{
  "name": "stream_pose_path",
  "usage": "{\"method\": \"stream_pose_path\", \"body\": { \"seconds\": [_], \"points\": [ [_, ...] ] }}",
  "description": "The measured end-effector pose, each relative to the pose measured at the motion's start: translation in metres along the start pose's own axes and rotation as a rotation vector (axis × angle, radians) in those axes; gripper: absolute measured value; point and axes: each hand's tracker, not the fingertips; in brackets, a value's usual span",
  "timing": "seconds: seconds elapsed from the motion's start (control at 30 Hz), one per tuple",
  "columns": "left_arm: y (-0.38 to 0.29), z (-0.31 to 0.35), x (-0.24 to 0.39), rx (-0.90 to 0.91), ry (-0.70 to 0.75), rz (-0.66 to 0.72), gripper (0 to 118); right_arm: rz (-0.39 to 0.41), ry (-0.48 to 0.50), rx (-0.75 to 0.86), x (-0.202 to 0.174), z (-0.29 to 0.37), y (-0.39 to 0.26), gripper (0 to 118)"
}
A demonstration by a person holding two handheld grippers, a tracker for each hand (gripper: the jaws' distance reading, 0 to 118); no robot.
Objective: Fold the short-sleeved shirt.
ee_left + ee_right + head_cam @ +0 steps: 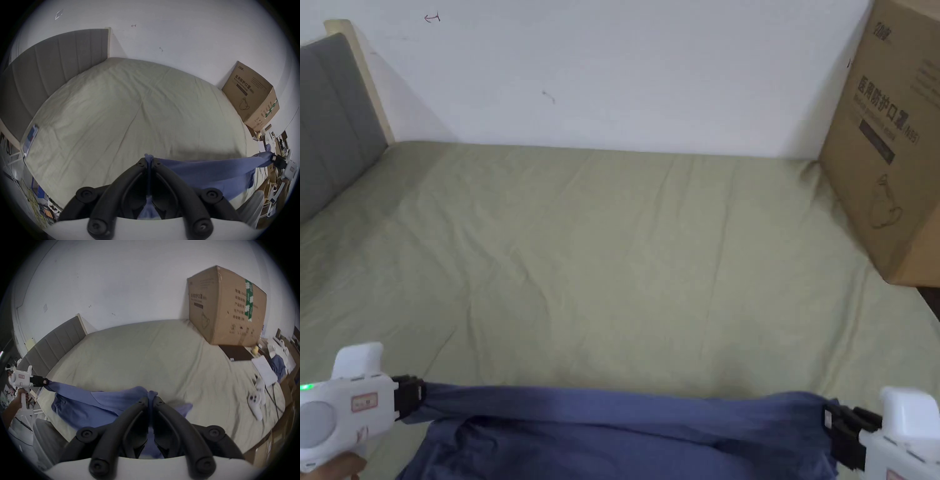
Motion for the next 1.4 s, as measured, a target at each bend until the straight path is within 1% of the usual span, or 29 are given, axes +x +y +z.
{"method": "stream_pose_path", "body": {
  "seconds": [0.17,0.2,0.27,0.33,0.37,0.4,0.47,0.5,0.53,0.57,0.6,0.63,0.67,0.7,0.73,0.8,1.0,1.13,1.23,1.27,1.3,1.33,1.37,1.4],
  "points": [
    [-0.048,-0.003,-0.007,-0.062,0.035,0.014,3,-0.030,-0.046,-0.123,0.003,-0.016,-0.052,4],
    [-0.054,-0.015,-0.021,-0.066,0.040,0.013,3,-0.035,-0.058,-0.138,0.003,-0.020,-0.061,4],
    [-0.067,-0.020,-0.027,-0.080,0.053,0.016,3,-0.049,-0.091,-0.189,0.005,-0.031,-0.076,4],
    [-0.079,-0.026,-0.027,-0.098,0.066,0.012,3,-0.081,-0.101,-0.219,0.007,-0.040,-0.088,5],
    [-0.083,-0.029,-0.027,-0.116,0.079,0.005,3,-0.096,-0.116,-0.237,0.010,-0.044,-0.093,5],
    [-0.086,-0.032,-0.028,-0.095,0.112,-0.028,3,-0.108,-0.118,-0.241,0.011,-0.046,-0.095,5],
    [-0.091,-0.032,-0.022,-0.102,0.122,-0.050,4,-0.130,-0.117,-0.234,0.010,-0.043,-0.094,5],
    [-0.092,-0.030,-0.020,-0.103,0.131,-0.060,6,-0.134,-0.119,-0.225,0.010,-0.039,-0.093,5],
    [-0.090,-0.028,-0.019,-0.095,0.125,-0.051,12,-0.140,-0.119,-0.214,0.009,-0.035,-0.089,5],
    [-0.087,-0.024,-0.019,-0.086,0.119,-0.031,25,-0.144,-0.121,-0.203,0.007,-0.029,-0.083,16],
    [-0.085,-0.019,-0.019,-0.075,0.088,0.018,39,-0.143,-0.122,-0.185,0.006,-0.025,-0.078,32],
    [-0.080,-0.012,-0.020,-0.060,0.061,0.057,56,-0.133,-0.124,-0.151,0.003,-0.016,-0.068,52],
    [-0.074,-0.004,-0.019,-0.036,0.022,0.100,77,-0.121,-0.116,-0.116,0.002,-0.011,-0.059,84],
    [-0.067,0.005,-0.017,0.006,-0.014,0.118,85,-0.112,-0.112,-0.079,-0.001,-0.006,-0.049,100],
    [-0.061,0.020,-0.009,0.057,-0.049,0.123,86,-0.102,-0.108,-0.033,-0.005,0.000,-0.038,108],
    [-0.042,0.041,0.002,0.148,-0.081,0.114,86,-0.075,-0.094,0.063,-0.016,0.015,-0.011,109],
    [0.005,0.098,0.052,0.425,-0.080,-0.032,86,0.021,-0.107,0.347,-0.058,0.054,0.056,109],
    [0.020,0.115,0.086,0.550,-0.042,-0.113,86,0.077,-0.172,0.501,-0.084,0.069,0.080,109],
    [0.025,0.118,0.106,0.632,-0.013,-0.173,85,0.121,-0.211,0.552,-0.100,0.072,0.088,108],
    [0.025,0.118,0.110,0.645,-0.015,-0.170,83,0.122,-0.214,0.554,-0.104,0.073,0.089,104],
    [0.025,0.118,0.114,0.663,-0.025,-0.174,77,0.126,-0.218,0.564,-0.106,0.074,0.090,98],
    [0.023,0.119,0.117,0.674,-0.041,-0.174,67,0.130,-0.223,0.577,-0.108,0.074,0.090,86],
    [0.022,0.120,0.121,0.690,-0.053,-0.179,38,0.135,-0.229,0.582,-0.110,0.075,0.089,53],
    [0.021,0.120,0.122,0.700,-0.067,-0.189,28,0.138,-0.238,0.587,-0.112,0.075,0.089,43]
  ]
}}
